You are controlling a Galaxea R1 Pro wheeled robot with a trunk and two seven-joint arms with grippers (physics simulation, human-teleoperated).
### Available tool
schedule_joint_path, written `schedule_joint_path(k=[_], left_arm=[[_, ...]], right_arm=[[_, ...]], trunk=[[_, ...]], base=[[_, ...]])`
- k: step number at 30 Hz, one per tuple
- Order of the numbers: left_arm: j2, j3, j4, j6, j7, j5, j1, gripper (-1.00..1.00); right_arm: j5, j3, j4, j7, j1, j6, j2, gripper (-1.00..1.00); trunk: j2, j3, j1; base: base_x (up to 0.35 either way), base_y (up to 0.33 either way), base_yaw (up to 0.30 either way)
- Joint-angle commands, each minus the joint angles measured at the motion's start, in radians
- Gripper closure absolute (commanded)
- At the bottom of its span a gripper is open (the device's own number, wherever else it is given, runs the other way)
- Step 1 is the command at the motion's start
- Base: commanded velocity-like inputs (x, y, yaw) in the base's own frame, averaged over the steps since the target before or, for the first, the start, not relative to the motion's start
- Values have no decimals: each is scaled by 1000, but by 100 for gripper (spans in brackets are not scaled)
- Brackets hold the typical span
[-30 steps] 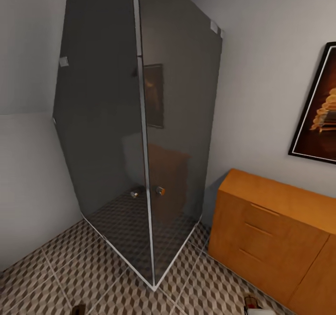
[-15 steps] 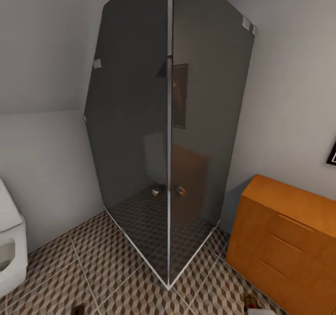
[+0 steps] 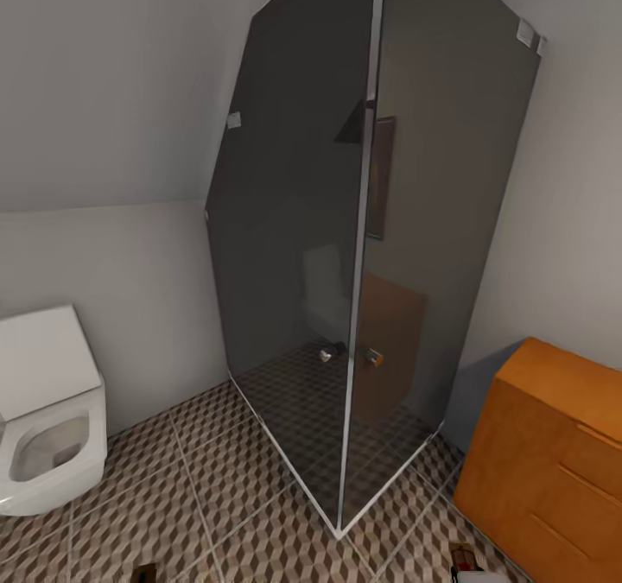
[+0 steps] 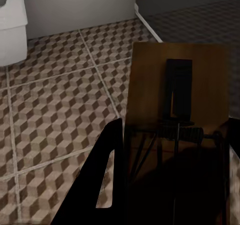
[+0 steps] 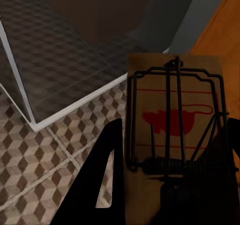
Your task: Take the four mousetraps from the cabinet in the bathroom and place them on the bathroom floor. Make sure all four end up on the same floor surface, and ensure that at least two of them are either under or directly next to the same bathroom sink.
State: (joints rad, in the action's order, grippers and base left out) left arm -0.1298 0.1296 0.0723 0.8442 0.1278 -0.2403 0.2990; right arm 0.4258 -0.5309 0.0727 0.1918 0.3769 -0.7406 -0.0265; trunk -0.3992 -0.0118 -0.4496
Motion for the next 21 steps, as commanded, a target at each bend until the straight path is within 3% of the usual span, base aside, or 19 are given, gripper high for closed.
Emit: schedule_joint_path(k=[1, 21], left_arm=[[-1, 8, 4, 4, 6, -2, 2, 100], [-4, 8, 5, 5, 6, -1, 2, 100]], right_arm=[[5, -9, 2, 0, 0, -3, 0, 100], [4, -9, 2, 3, 0, -3, 0, 100]], trunk=[[-1, 0, 0], [-1, 0, 0]], base=[[0, 0, 300], [0, 0, 300]])
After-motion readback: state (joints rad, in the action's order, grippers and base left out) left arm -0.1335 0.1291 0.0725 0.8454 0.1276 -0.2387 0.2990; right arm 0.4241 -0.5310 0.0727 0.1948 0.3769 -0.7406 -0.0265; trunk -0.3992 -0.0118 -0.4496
